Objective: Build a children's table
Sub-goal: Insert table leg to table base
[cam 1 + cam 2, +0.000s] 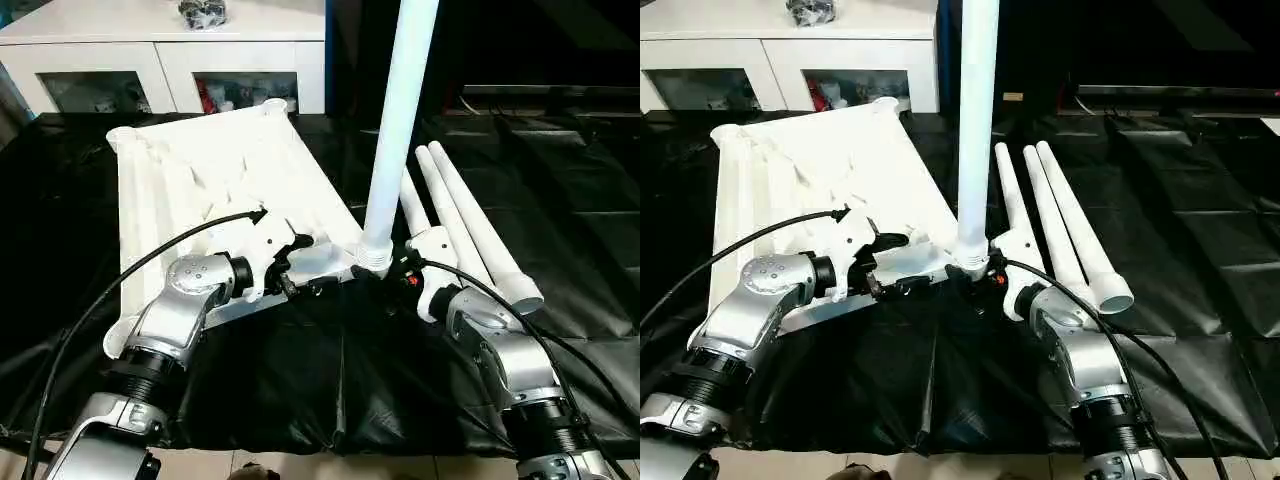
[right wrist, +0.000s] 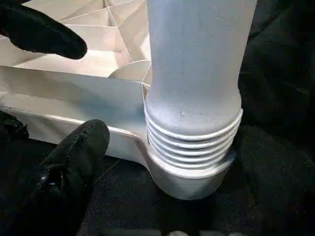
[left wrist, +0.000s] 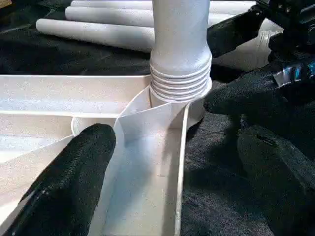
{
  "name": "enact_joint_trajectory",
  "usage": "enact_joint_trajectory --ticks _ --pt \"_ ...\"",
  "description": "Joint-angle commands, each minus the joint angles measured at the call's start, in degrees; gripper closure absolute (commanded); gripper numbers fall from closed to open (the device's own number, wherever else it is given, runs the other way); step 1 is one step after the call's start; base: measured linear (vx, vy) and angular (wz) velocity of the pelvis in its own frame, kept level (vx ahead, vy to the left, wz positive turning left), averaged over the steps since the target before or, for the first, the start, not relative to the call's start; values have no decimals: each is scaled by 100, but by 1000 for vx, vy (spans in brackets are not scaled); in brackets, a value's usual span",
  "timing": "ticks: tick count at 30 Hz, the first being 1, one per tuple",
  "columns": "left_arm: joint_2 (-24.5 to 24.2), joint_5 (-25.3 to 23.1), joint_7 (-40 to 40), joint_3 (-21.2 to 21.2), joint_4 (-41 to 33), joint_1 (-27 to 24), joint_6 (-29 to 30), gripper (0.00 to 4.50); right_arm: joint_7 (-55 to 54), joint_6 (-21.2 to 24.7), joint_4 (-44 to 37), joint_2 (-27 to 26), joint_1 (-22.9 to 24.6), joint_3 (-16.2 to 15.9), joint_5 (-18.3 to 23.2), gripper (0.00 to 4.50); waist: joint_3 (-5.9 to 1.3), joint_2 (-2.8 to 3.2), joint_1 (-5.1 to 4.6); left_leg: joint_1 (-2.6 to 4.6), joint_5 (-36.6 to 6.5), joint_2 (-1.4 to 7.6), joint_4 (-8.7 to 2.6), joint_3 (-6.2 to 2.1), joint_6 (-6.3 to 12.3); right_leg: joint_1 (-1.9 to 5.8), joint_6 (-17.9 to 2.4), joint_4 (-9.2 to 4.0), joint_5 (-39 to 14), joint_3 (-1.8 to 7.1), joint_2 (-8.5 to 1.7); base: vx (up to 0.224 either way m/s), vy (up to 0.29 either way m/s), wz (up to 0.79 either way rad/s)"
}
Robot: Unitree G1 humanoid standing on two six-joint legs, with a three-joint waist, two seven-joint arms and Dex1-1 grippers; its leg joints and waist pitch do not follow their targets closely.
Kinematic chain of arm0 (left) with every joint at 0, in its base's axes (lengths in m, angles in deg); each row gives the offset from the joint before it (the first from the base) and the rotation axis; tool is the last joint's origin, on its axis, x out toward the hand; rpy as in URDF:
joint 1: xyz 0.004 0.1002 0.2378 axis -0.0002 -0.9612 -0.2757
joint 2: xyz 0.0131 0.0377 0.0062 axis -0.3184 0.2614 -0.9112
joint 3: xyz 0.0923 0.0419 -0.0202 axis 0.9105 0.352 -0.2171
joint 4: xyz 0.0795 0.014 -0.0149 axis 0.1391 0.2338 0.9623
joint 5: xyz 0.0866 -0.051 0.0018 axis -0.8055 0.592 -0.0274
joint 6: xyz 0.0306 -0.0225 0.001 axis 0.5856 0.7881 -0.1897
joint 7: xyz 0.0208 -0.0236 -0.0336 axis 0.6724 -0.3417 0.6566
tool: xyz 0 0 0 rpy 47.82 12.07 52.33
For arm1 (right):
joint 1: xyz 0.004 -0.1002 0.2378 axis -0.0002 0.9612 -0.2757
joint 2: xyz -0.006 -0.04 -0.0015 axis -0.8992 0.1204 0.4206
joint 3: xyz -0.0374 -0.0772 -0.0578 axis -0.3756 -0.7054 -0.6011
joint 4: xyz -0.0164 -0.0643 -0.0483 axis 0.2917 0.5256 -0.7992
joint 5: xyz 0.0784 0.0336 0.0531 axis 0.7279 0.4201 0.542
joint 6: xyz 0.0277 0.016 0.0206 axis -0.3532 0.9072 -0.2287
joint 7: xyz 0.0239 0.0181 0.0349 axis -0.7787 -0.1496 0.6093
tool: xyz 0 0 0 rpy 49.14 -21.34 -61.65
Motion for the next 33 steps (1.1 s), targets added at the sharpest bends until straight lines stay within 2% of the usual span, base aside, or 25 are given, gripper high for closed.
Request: enact_joint_trajectory --ticks 1,33 --pt "-46 30 -11 12 -89 -46 34 6 -4 80 -85 15 -44 36 22 0 -428 -7 33 132 -717 265 -343 -154 267 300 -1383 -372 27 232 -445 0 0 0" --pt "-46 30 -11 12 -89 -46 34 6 -4 80 -85 15 -44 36 22 0 -432 -9 35 131 -678 264 -337 -153 287 301 -1392 -366 84 232 -442 0 0 0"
